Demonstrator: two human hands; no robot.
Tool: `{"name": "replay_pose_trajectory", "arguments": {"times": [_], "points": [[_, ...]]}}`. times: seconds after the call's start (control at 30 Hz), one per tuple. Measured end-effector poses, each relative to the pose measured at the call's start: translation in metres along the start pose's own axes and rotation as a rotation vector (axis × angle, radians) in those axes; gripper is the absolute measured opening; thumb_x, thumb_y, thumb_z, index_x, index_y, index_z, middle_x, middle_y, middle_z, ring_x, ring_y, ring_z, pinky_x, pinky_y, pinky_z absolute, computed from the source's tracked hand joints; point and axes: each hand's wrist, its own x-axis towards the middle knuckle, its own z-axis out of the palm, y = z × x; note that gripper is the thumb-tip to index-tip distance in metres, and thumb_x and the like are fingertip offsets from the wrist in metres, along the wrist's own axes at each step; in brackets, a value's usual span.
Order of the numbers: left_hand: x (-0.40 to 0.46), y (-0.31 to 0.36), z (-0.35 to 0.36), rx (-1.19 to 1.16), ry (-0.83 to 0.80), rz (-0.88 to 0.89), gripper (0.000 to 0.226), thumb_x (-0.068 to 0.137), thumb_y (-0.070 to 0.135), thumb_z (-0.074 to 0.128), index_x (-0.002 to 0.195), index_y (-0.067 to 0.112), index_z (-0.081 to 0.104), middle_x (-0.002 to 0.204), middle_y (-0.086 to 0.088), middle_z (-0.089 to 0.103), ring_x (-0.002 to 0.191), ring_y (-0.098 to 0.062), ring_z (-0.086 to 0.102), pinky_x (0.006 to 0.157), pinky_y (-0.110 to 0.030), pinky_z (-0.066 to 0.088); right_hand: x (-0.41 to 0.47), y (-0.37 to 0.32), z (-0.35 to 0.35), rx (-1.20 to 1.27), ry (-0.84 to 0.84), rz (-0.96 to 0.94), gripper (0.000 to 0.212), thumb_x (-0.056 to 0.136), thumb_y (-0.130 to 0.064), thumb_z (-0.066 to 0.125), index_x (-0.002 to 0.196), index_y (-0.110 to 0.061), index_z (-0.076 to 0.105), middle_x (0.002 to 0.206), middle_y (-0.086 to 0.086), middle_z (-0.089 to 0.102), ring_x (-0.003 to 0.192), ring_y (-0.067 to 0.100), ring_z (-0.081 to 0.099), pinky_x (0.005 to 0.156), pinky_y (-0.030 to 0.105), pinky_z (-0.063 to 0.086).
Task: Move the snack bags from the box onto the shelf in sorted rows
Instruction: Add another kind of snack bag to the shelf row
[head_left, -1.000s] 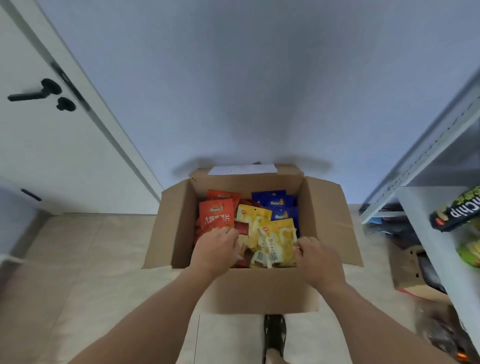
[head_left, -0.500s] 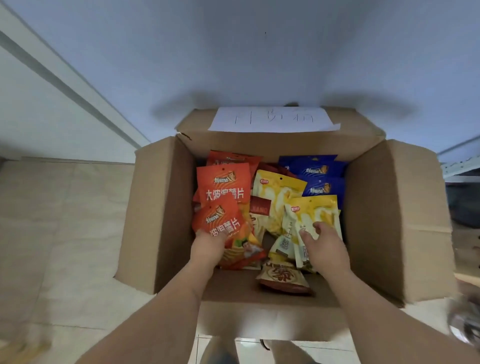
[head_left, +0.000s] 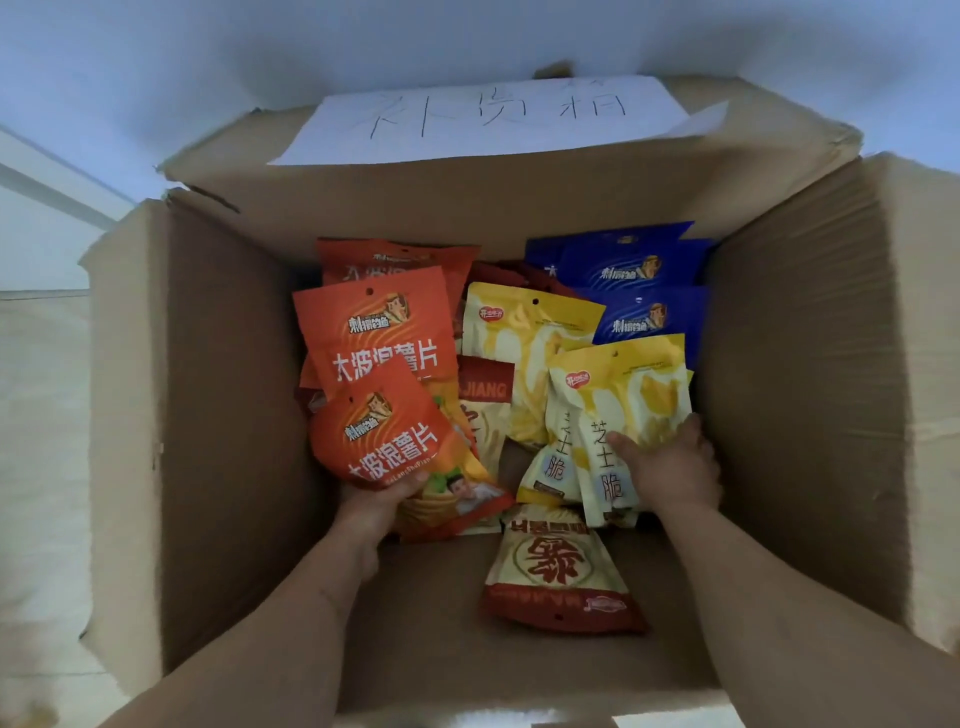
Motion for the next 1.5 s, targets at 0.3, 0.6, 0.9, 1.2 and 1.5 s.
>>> {"name": "replay_pose_trajectory", "arguments": {"times": [0.3, 0.6, 0.9, 1.2, 1.5], "points": [[0.007, -0.008, 0.007, -0.056, 0.046, 0.053, 0.069, 0.073, 0.016, 0.088, 0.134, 0.014, 0.055, 0.119, -0.008, 0.069, 0.101, -0.026, 0.064, 0.088, -0.039, 0.05, 0.008, -0.003, 0.012, 0.228, -0.059, 0.084, 0.096, 0.072, -0.053, 0.083, 0.14, -0.007, 0.034, 0.138, 0.016, 0.052, 0.124, 0.04, 0.053, 0.096, 0.049, 0.046], [0.001, -0.016, 0.023, -0.144, -0.051, -0.032, 0.037, 0.081, 0.019, 0.082, 0.112, 0.017, 0.062, 0.101, -0.006, 0.069, 0.091, -0.025, 0.065, 0.088, -0.039, 0.05, 0.003, 0.012, -0.001, 0.47, -0.091, 0.102, 0.063, 0.081, -0.033, 0.082, 0.13, -0.005, 0.056, 0.128, 0.012, 0.064, 0.116, 0.035, 0.061, 0.092, 0.04, 0.048], [-0.016, -0.001, 0.024, 0.023, -0.226, 0.205, 0.042, 0.083, 0.024, 0.076, 0.122, 0.03, 0.062, 0.115, -0.002, 0.072, 0.106, -0.027, 0.067, 0.103, -0.047, 0.048, -0.018, 0.025, -0.021, 0.765, -0.179, -0.085, 0.031, 0.09, -0.02, 0.074, 0.118, -0.021, 0.062, 0.11, 0.0, 0.067, 0.097, 0.023, 0.064, 0.086, 0.037, 0.052], [-0.097, 0.027, -0.007, 0.064, -0.573, 0.278, 0.076, 0.056, 0.016, 0.092, 0.124, 0.021, 0.06, 0.111, -0.008, 0.076, 0.1, -0.03, 0.074, 0.089, -0.046, 0.057, -0.079, 0.031, -0.081, 0.981, -0.142, -0.157, 0.024, 0.087, -0.018, 0.077, 0.109, -0.021, 0.068, 0.101, -0.003, 0.073, 0.085, 0.009, 0.068, 0.067, 0.026, 0.053], [-0.259, 0.072, -0.048, 0.561, -0.856, 0.589, 0.055, 0.073, 0.02, 0.085, 0.122, 0.017, 0.062, 0.118, -0.001, 0.073, 0.107, -0.018, 0.068, 0.102, -0.036, 0.047, -0.23, 0.09, -0.199, 1.209, 0.158, -0.219, 0.025, 0.077, -0.024, 0.086, 0.098, -0.022, 0.072, 0.1, -0.005, 0.077, 0.095, 0.018, 0.074, 0.087, 0.04, 0.059]]}}
